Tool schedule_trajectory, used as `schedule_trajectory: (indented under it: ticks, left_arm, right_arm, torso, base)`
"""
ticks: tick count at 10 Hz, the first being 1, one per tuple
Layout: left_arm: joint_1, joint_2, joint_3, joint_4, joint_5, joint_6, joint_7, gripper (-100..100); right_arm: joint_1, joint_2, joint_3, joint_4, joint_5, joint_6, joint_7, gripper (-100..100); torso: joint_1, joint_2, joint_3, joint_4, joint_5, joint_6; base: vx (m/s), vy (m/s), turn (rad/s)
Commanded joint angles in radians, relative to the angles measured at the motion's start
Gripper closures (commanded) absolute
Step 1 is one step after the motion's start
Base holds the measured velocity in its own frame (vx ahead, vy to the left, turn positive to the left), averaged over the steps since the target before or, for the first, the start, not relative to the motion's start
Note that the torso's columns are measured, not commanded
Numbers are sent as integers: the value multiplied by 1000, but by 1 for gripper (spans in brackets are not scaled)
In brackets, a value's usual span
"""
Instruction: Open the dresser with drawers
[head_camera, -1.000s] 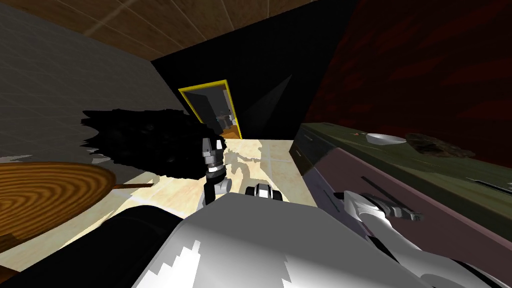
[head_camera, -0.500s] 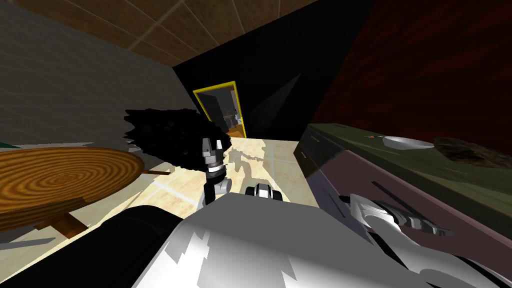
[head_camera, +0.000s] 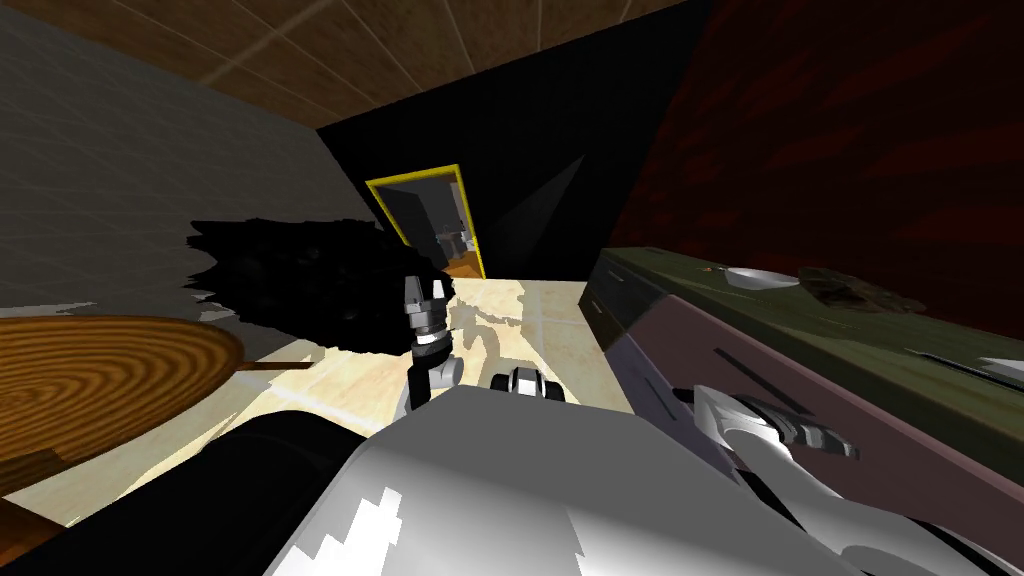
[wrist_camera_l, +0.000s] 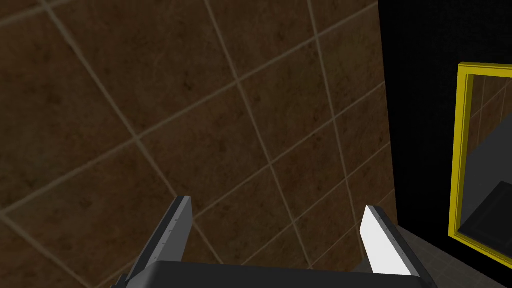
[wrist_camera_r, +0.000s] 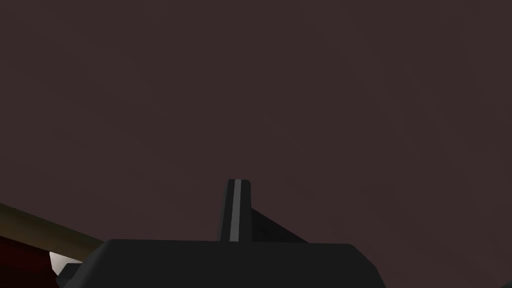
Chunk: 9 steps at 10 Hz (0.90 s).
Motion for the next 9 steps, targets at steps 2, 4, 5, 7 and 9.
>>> schedule_trajectory:
  ticks: [2, 4, 5, 7, 9]
  left_arm:
    - [0, 0, 0, 0, 0, 0, 0, 0]
    - [0, 0, 0, 0, 0, 0, 0, 0]
    - [0, 0, 0, 0, 0, 0, 0, 0]
    - [0, 0, 0, 0, 0, 0, 0, 0]
    - [-1, 0, 0, 0, 0, 0, 0, 0]
  right_arm:
    - [35, 37, 15, -151, 37, -16, 55, 100]
    - [48, 48, 17, -198, 45, -17, 75, 100]
    - [61, 59, 20, -234, 53, -19, 95, 100]
    - [87, 81, 25, -322, 68, -22, 134, 100]
    - [80, 46, 7, -321, 36, -39, 162, -100]
  torso:
    - [2, 6, 4, 2, 1, 1]
    - [2, 9, 6, 3, 1, 1]
    - [1, 11, 7, 3, 1, 1]
    - [2, 8, 5, 2, 1, 2]
    - [1, 8, 5, 2, 1, 0]
  base:
    - [163, 22, -328]
    - [109, 29, -237]
    - [84, 24, -229]
    - [110, 36, -406]
    - [36, 35, -26]
